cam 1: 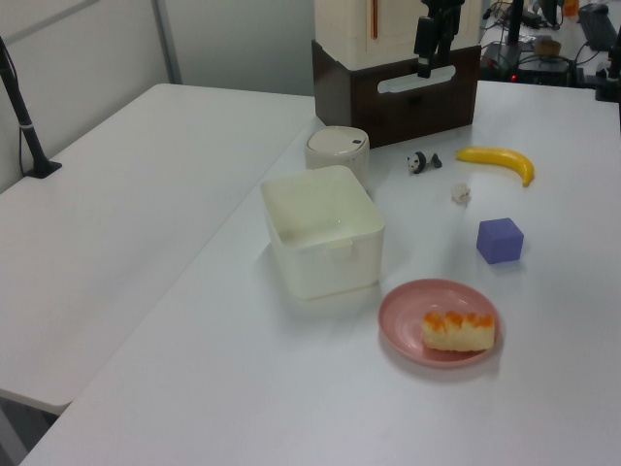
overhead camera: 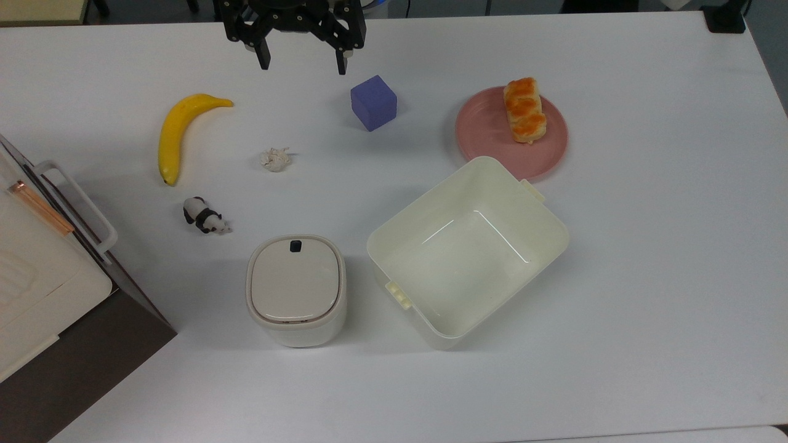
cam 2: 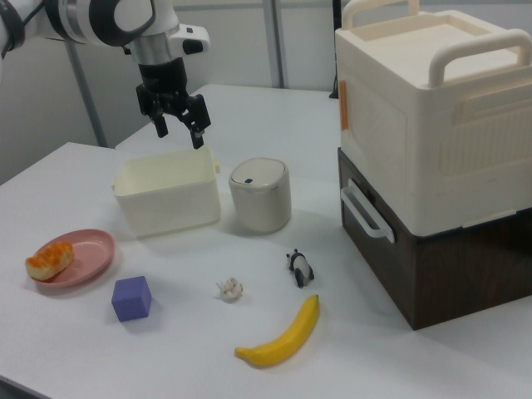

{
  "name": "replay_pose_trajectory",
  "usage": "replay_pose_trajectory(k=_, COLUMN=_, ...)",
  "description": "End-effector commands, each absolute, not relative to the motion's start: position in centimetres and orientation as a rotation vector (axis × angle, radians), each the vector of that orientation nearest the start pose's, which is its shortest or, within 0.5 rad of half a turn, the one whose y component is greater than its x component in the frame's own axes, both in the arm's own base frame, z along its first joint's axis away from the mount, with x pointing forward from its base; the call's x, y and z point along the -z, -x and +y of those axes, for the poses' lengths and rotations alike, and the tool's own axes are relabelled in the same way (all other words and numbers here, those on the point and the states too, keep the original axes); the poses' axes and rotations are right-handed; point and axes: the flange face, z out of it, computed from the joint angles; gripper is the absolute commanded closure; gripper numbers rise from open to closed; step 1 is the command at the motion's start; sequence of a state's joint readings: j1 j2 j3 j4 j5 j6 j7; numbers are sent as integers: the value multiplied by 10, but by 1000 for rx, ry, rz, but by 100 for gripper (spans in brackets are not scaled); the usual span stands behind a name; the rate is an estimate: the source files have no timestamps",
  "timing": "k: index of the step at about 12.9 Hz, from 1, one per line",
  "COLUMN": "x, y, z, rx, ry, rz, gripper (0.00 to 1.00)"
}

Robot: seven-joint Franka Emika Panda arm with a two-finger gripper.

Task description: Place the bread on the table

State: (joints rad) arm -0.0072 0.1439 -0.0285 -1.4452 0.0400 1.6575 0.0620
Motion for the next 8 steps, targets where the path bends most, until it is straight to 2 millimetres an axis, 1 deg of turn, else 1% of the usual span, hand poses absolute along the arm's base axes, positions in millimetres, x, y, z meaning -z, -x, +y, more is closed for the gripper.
replay_pose_trajectory(k=1, x=-612, y=-600, z=-16, rx=74, ry=3088, rz=125, gripper=0)
replay_pose_trajectory(k=8, x=-611, y=-601, z=-16, rx=76, ry=3087, rz=125, gripper=0)
